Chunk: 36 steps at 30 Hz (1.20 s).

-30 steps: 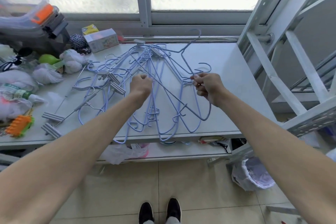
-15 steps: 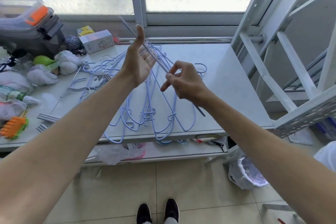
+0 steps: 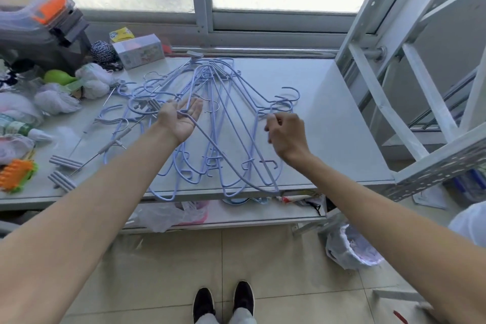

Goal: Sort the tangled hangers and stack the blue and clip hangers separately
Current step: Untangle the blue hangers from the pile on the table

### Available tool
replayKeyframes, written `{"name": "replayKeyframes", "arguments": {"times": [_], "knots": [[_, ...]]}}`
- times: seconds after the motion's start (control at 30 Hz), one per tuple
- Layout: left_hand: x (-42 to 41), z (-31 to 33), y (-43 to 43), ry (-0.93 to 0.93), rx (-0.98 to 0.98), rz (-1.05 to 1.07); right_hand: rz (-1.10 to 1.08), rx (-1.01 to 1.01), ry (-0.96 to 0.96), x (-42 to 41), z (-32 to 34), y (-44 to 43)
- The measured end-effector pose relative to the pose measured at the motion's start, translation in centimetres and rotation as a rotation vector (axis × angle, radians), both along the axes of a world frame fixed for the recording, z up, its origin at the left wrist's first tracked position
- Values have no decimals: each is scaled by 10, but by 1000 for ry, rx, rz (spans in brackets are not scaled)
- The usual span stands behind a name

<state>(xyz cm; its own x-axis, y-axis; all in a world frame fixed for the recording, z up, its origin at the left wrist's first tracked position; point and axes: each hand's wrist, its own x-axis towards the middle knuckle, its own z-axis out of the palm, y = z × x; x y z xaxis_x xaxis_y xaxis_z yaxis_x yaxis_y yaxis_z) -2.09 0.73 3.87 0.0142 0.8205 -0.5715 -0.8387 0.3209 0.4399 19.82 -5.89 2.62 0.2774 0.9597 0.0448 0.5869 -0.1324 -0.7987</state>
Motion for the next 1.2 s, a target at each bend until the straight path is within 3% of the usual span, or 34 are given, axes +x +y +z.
{"name": "replayKeyframes", "arguments": {"times": [0.1,0.2,0.3,0.53,0.8,1.2], "knots": [[-10,-5,-6,-27,-18,43,-180,-103,-52,26,-19,15],[-16,-7,-10,-51,-21,50,-108,-330,-112,36,-34,22],[-17,-9,-11,-79,-19,47,-8,-407,-94,32,-44,23],[-21,-10,-12,-121,4,16,-11,-379,10,27,-52,16],[-21,-10,-16,-166,11,6,-147,-162,488,32,-31,17],[10,-9,-10,-219,-22,16,-135,20,546,71,0,16]]}}
